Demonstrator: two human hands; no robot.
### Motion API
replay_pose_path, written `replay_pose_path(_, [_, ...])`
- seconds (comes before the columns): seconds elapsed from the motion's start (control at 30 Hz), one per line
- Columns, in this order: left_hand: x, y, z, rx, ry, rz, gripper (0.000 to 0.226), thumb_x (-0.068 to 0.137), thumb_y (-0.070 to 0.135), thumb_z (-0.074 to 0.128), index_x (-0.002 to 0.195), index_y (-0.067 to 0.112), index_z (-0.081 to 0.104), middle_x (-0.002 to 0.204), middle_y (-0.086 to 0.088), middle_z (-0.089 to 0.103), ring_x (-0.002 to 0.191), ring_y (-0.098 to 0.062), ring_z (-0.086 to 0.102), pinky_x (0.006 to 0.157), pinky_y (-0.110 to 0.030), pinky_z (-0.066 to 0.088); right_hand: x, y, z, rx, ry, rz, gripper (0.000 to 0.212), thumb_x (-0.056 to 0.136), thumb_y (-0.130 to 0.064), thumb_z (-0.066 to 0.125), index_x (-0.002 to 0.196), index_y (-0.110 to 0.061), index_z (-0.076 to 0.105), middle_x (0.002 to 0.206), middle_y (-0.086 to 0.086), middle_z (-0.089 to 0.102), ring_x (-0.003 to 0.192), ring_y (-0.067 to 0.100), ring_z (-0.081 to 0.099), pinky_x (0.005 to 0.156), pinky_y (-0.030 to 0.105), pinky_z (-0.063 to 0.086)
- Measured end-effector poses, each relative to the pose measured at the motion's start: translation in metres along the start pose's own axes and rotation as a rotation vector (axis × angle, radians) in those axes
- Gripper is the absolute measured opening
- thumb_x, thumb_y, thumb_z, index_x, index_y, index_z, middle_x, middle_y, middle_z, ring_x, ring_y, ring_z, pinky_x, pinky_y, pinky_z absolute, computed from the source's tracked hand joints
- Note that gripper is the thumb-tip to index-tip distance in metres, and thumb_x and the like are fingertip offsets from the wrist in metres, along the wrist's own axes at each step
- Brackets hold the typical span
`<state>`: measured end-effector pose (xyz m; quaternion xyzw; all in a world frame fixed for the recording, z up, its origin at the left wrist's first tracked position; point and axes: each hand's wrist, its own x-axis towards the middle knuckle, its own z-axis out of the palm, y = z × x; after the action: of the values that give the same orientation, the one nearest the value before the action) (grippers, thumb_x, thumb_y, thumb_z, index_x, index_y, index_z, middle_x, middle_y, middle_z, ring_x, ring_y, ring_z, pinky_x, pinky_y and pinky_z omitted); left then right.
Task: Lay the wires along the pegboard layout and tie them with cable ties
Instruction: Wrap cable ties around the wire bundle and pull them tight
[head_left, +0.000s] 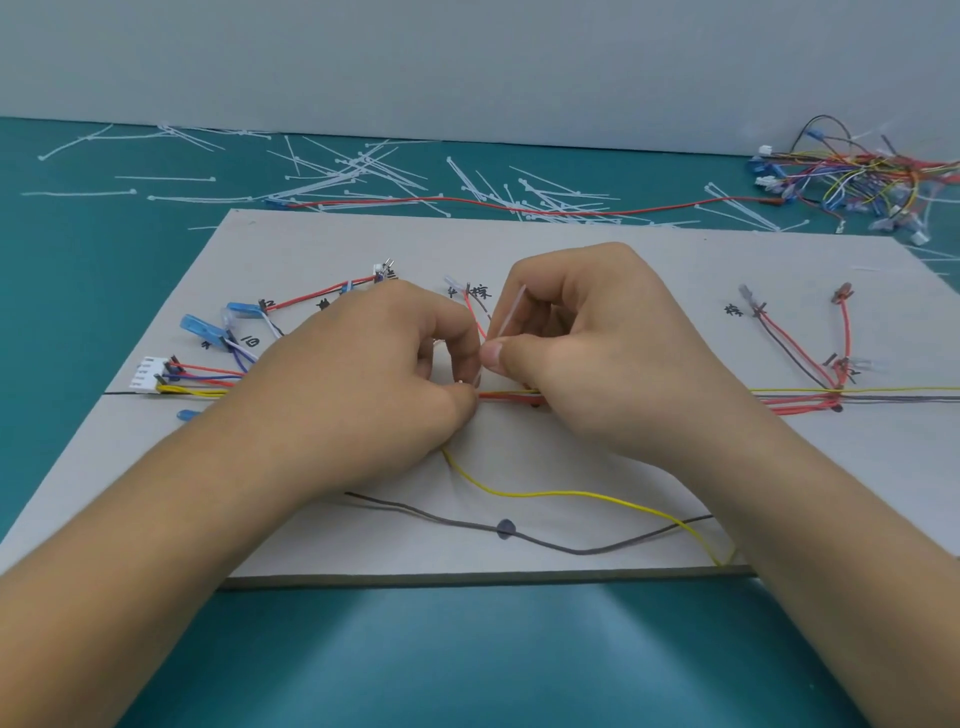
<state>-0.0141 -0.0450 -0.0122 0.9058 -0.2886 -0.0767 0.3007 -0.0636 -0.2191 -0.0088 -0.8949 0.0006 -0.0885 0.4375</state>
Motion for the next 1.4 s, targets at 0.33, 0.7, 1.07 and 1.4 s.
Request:
replay_pose_path(0.33, [-0.004, -0.003, -0.001, 0.008, 0.007, -0.010, 0.007, 0.082, 0.035, 0.074, 0.079, 0.034, 0.067, 0.055, 0.011, 0.055, 0.052, -0.005, 0.050, 0.054, -0.030, 0.040, -0.001, 0.005, -0.043, -0.255, -0.031, 0.082, 0.010, 0.088, -0.023, 0.070, 0.079, -0.028, 0.073, 0.071, -0.022, 0.066, 0.052, -0.003, 0.056, 0.043, 0.009, 0.035])
replay_pose_path(0.7, [-0.009, 0.003, -0.005, 0.075, 0.080, 0.038, 0.012, 0.081, 0.031, 0.069, 0.069, 0.032, 0.069, 0.062, 0.018, 0.057, 0.064, 0.000, 0.053, 0.052, -0.025, 0.032, -0.009, 0.000, -0.039, -0.421, -0.225, 0.035, 0.011, 0.081, -0.023, 0.075, 0.072, -0.029, 0.072, 0.059, -0.034, 0.057, 0.060, -0.012, 0.056, 0.047, 0.005, 0.038])
replay_pose_path(1.07, [-0.009, 0.009, -0.004, 0.166, 0.056, 0.130, 0.015, 0.085, 0.017, 0.073, 0.075, 0.027, 0.071, 0.076, 0.012, 0.062, 0.077, -0.005, 0.055, 0.071, -0.024, 0.039, -0.011, 0.004, -0.024, -0.464, -0.157, 0.025, 0.011, 0.082, -0.022, 0.066, 0.072, -0.023, 0.065, 0.061, -0.011, 0.056, 0.064, -0.002, 0.053, 0.051, 0.018, 0.038])
replay_pose_path(1.4, [-0.005, 0.003, -0.002, 0.129, 0.072, 0.064, 0.022, 0.083, 0.013, 0.077, 0.068, 0.026, 0.069, 0.059, 0.013, 0.062, 0.079, 0.002, 0.059, 0.060, -0.010, 0.042, -0.015, 0.002, -0.023, -0.469, -0.166, -0.028, 0.012, 0.088, -0.018, 0.063, 0.077, -0.021, 0.065, 0.062, -0.014, 0.050, 0.065, -0.004, 0.048, 0.056, 0.015, 0.039])
